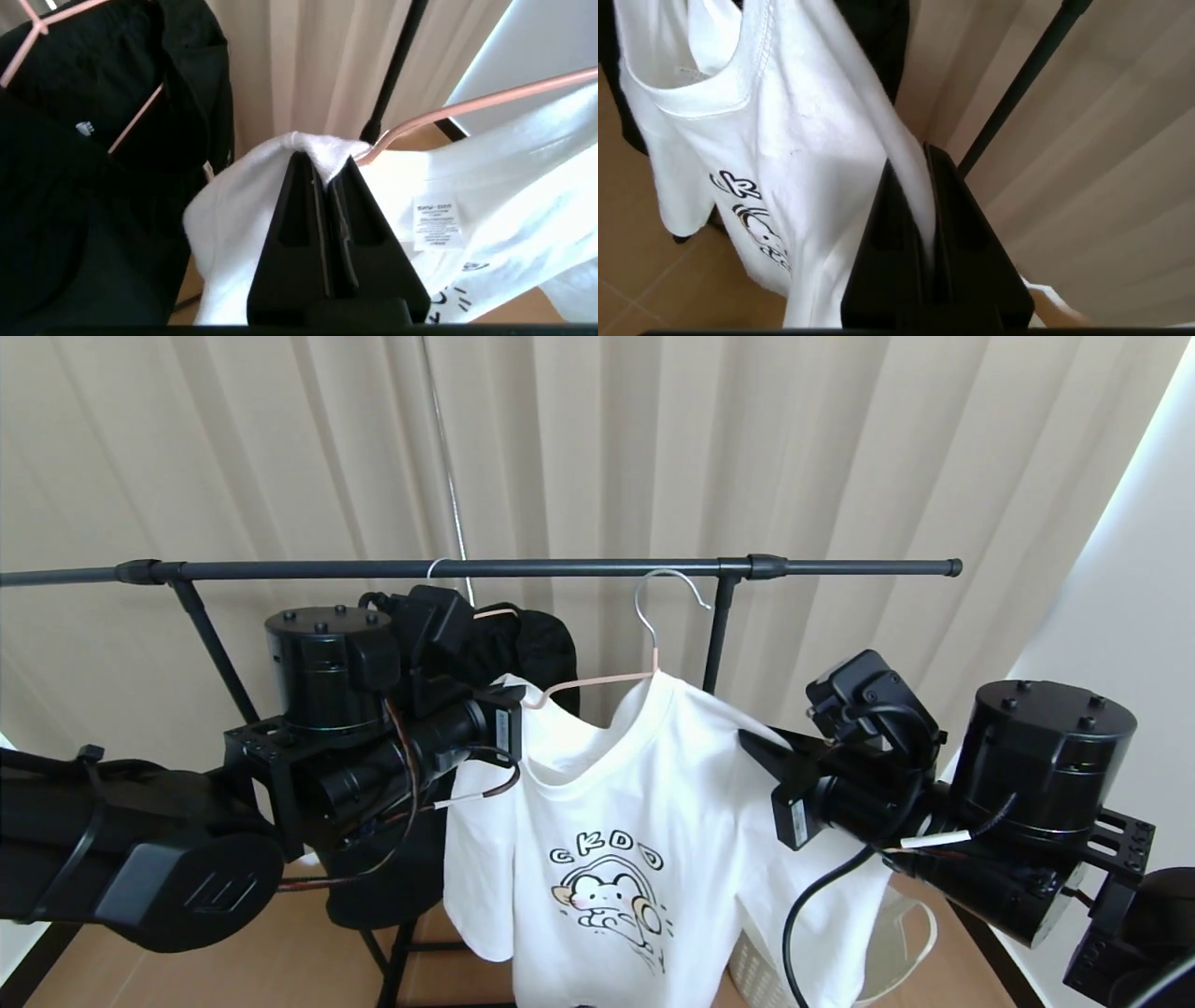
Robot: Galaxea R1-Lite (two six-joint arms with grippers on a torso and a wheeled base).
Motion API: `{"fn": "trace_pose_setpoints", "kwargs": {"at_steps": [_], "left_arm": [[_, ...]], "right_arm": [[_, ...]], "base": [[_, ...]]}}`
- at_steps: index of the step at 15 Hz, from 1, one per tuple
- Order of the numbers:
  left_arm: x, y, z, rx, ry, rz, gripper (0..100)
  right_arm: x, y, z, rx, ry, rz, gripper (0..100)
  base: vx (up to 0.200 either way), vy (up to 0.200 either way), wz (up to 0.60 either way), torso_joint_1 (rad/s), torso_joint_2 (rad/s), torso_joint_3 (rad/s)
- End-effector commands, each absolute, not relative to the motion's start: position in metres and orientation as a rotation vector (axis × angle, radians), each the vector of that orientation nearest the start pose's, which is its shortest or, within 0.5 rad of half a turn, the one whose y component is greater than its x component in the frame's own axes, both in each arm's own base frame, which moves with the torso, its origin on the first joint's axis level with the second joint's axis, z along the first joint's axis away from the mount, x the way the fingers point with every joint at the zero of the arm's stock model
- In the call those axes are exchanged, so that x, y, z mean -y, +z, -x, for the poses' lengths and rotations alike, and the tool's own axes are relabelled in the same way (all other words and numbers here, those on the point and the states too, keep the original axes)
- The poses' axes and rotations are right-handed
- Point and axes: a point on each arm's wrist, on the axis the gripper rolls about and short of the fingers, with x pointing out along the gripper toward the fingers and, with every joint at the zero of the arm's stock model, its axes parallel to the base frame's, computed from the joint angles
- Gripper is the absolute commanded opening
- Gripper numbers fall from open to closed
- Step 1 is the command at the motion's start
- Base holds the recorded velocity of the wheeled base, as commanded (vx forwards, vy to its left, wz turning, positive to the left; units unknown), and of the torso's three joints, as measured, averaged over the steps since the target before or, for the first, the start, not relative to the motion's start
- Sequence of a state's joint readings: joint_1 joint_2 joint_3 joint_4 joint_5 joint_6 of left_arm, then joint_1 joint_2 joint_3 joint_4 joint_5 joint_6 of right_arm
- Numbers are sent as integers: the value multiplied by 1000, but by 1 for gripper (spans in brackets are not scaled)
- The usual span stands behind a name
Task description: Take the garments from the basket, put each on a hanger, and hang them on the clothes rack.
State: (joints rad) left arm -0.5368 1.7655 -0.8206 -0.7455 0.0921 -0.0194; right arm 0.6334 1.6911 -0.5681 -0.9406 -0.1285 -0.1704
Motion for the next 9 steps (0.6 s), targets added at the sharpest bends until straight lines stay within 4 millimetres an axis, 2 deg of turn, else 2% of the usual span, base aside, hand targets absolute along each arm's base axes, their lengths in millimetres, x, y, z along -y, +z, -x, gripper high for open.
{"fn": "trace_pose_setpoints", "kwargs": {"at_steps": [1, 4, 7, 9], "left_arm": [[160, 181, -276, -183, -434, -40, 0], [144, 187, -278, -197, -390, -57, 0], [134, 190, -286, -176, -357, -106, 0], [135, 195, -288, -161, -360, -106, 0]], "right_arm": [[-150, 160, -226, -115, 527, 224, 0], [-124, 173, -226, -104, 573, 209, 0], [-117, 178, -219, -115, 644, 201, 0], [-117, 176, -219, -131, 647, 202, 0]], "base": [[0, 0, 0, 0, 0, 0], [0, 0, 0, 0, 0, 0], [0, 0, 0, 0, 0, 0], [0, 0, 0, 0, 0, 0]]}}
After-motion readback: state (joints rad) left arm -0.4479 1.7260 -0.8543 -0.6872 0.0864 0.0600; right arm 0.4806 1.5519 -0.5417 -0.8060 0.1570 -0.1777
